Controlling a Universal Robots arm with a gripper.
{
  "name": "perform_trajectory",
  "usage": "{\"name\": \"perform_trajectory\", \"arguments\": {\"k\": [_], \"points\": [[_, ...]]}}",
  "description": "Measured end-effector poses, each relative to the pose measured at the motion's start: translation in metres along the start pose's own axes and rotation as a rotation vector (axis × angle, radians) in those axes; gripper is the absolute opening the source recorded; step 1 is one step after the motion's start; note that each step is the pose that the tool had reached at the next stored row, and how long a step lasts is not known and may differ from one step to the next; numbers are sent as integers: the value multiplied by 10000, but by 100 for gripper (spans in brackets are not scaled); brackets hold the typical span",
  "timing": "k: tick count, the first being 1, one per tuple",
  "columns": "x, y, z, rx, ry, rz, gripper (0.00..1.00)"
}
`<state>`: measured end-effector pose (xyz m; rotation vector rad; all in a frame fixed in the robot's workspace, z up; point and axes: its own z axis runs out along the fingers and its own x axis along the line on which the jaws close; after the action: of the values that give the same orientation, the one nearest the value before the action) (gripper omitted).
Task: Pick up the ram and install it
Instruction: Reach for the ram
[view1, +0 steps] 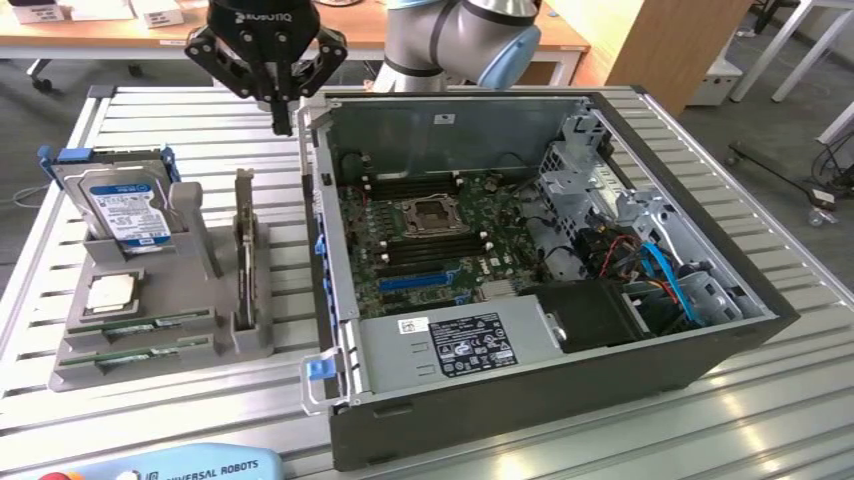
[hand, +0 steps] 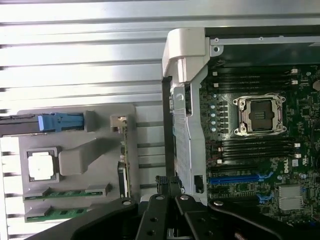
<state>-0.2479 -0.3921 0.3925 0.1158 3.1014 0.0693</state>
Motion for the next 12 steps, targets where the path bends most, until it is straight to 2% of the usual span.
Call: {"name": "perform_trajectory", "arguments": {"k": [12], "points": [[377,-13,-12,-2,-34,-3,10]]}}
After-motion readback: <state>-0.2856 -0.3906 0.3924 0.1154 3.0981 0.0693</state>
